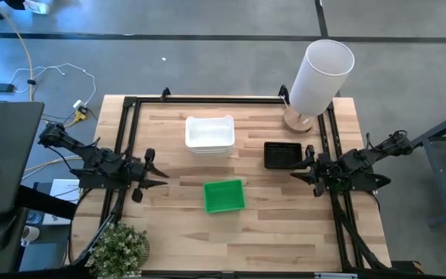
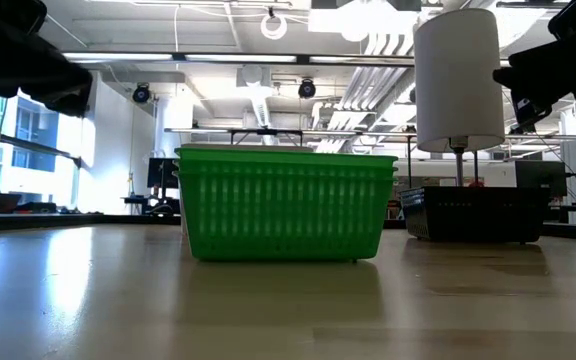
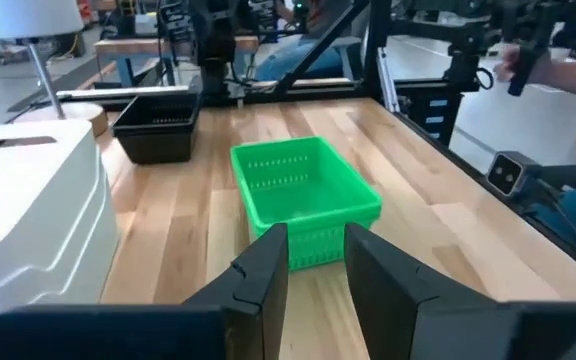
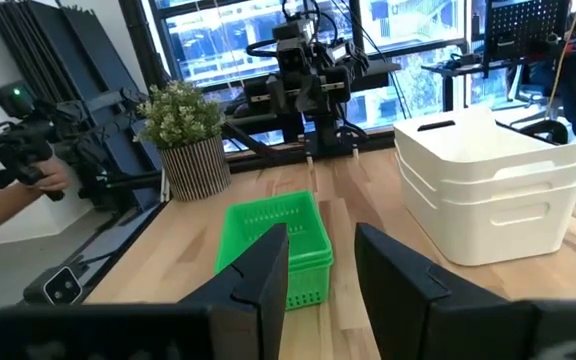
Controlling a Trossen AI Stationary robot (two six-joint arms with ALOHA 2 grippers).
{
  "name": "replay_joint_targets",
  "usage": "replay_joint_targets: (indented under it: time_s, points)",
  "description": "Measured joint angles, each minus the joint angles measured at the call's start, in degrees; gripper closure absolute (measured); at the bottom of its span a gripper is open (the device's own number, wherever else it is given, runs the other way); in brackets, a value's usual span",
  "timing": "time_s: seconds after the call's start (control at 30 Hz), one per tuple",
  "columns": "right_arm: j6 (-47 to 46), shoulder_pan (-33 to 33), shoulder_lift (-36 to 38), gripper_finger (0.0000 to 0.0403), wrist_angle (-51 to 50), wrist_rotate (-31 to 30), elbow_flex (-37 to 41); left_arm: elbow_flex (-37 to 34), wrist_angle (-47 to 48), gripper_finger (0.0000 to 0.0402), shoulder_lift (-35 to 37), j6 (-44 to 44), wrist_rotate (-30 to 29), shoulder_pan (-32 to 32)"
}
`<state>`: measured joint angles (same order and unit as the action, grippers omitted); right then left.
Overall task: Stack baskets by color
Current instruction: Return to Home Position
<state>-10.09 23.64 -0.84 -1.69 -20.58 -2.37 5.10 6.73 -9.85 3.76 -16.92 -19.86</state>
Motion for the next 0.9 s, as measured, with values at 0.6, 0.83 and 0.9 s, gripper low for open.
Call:
replay_joint_targets:
  time_s: [0.6, 0.83, 0.9]
  points:
    - [0.0, 0.0, 0.0, 0.0295, -0.1, 0.0, 0.0, -4.4, -12.3, 0.0312, 0.2, 1.6, 2.5, -0.1]
    - [0.1, 0.0, 0.0, 0.0295, -0.1, 0.0, 0.0, -4.4, -10.4, 0.0312, 0.5, -0.2, 4.3, -0.1]
    - [0.1, 0.0, 0.0, 0.0295, -0.1, 0.0, 0.0, -4.4, -9.7, 0.0312, 0.5, -1.2, 5.3, -0.1]
